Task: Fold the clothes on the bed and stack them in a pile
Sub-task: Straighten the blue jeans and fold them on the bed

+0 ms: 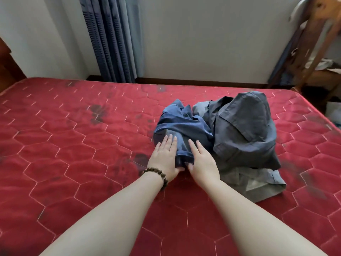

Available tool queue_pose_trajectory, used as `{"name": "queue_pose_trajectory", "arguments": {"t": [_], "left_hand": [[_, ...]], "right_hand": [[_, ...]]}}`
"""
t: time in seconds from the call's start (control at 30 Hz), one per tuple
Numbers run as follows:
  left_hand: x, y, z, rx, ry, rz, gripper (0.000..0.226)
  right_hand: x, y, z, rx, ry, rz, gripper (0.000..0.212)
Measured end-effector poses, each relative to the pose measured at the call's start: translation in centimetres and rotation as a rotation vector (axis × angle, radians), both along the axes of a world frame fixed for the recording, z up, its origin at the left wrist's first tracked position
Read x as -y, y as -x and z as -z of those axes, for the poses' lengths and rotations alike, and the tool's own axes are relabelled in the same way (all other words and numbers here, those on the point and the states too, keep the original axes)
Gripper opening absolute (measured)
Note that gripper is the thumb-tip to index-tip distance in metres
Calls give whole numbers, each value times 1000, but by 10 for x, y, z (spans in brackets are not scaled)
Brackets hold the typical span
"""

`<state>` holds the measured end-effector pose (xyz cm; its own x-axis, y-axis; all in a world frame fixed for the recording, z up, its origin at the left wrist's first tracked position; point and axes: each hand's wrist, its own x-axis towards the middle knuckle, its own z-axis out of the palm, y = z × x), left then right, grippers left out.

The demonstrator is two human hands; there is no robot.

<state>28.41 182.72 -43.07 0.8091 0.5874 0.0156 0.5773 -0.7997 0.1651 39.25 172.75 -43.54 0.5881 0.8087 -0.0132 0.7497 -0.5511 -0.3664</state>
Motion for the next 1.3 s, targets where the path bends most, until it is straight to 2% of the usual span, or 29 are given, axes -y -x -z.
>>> {"name": "queue_pose_trajectory", "arguments": {"t": [0.13,0.23,0.33,0.53,0.7,0.93,1.13,1.3], "left_hand": [[-8,-1,19,103,49,10,64],[0,12,26,200,139,-45,35],[13,31,30,186,161,-68,23],[37,87,22,181,173,-35,17],[63,149,-24,179,262,-14,28],[104,243,-125,240,417,-75,31],[144,325,-224,295,446,-26,14],[164,367,-300,282,464,62,20]], "right_hand": [[-4,-7,10,35,-9,-12,27],[6,5,16,57,-76,-19,19],[24,22,22,44,-149,-50,17],[53,69,15,3,-211,-108,7],[79,118,-21,-107,-144,-134,11],[121,208,-123,-177,-95,-104,21],[166,291,-224,-215,-204,-40,25],[185,333,-293,-198,-270,-27,16]]}}
